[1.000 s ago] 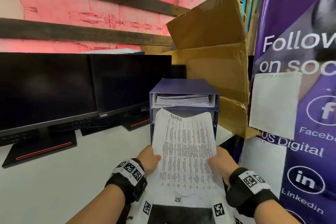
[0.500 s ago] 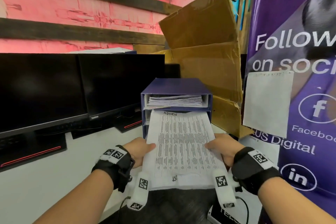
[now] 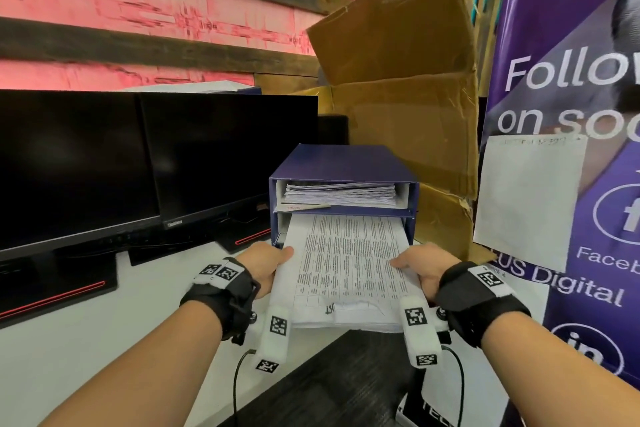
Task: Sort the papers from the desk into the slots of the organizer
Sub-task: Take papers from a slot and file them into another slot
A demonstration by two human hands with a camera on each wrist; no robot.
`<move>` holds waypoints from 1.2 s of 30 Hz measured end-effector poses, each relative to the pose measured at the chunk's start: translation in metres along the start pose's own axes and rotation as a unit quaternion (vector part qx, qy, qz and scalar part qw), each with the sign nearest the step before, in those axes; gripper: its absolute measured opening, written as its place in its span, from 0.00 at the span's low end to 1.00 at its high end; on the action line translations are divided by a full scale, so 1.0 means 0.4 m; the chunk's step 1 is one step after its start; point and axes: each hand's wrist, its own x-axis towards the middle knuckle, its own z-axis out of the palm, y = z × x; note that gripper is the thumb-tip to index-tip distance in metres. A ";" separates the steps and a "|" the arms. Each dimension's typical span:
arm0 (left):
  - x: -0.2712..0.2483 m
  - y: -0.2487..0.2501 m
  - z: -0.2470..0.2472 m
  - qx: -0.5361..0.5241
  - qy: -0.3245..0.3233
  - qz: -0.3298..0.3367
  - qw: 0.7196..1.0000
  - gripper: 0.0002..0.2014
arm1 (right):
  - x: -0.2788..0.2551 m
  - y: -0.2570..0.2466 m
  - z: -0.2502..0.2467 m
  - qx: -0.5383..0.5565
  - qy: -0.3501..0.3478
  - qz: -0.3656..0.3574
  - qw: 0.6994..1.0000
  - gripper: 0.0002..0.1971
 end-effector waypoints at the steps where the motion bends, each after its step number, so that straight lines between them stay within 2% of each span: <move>1: 0.003 -0.005 -0.003 0.004 0.000 -0.003 1.000 0.14 | 0.002 -0.007 0.000 0.001 0.005 0.001 1.000 0.24; 5: 0.008 -0.031 -0.019 0.075 -0.020 -0.036 0.996 0.16 | 0.030 -0.025 0.010 0.015 0.025 -0.002 1.000 0.23; 8: 0.003 -0.015 -0.014 0.117 0.003 -0.005 0.993 0.16 | 0.032 -0.035 0.028 0.025 0.047 0.007 0.999 0.13; 10: 0.005 -0.003 -0.006 0.147 0.032 0.029 0.988 0.18 | 0.003 -0.040 0.033 0.057 0.057 0.007 0.997 0.13; 12: 0.017 0.006 0.005 0.136 0.049 0.039 0.989 0.20 | -0.027 -0.037 0.024 0.090 0.035 -0.009 0.995 0.14; 14: 0.037 0.015 0.014 0.128 0.073 0.044 0.988 0.21 | -0.070 -0.034 0.014 0.098 -0.005 -0.004 0.995 0.09; 16: 0.060 0.020 0.018 0.119 0.100 0.049 0.987 0.20 | -0.093 -0.026 0.004 0.089 -0.029 0.005 0.996 0.08; 20: 0.114 0.016 0.017 0.040 0.116 0.044 0.991 0.25 | -0.097 -0.012 0.001 0.101 -0.024 0.006 0.995 0.11; 21: 0.104 0.021 0.022 0.030 0.116 0.039 0.992 0.24 | -0.095 -0.011 0.004 0.123 -0.017 0.007 0.992 0.10; 23: 0.054 0.032 0.038 0.013 0.104 0.022 0.994 0.15 | -0.094 -0.018 0.016 0.181 -0.006 0.012 0.983 0.09; 26: 0.012 0.033 0.039 -0.016 0.064 -0.006 0.998 0.08 | -0.088 -0.027 0.040 0.244 0.015 0.019 0.969 0.12; 28: 0.002 0.032 0.028 -0.027 0.057 0.010 0.998 0.07 | -0.079 -0.031 0.051 0.267 0.030 0.020 0.963 0.14; 31: 0.002 0.038 0.013 -0.062 0.088 0.051 0.993 0.03 | -0.078 -0.039 0.067 0.303 0.051 0.016 0.951 0.14; 34: -0.001 0.040 0.019 -0.107 0.107 0.093 0.984 0.01 | -0.076 -0.042 0.077 0.349 0.070 0.000 0.935 0.18; 36: -0.004 0.039 0.023 -0.125 0.111 0.111 0.980 0.02 | -0.082 -0.043 0.074 0.343 0.068 -0.014 0.937 0.15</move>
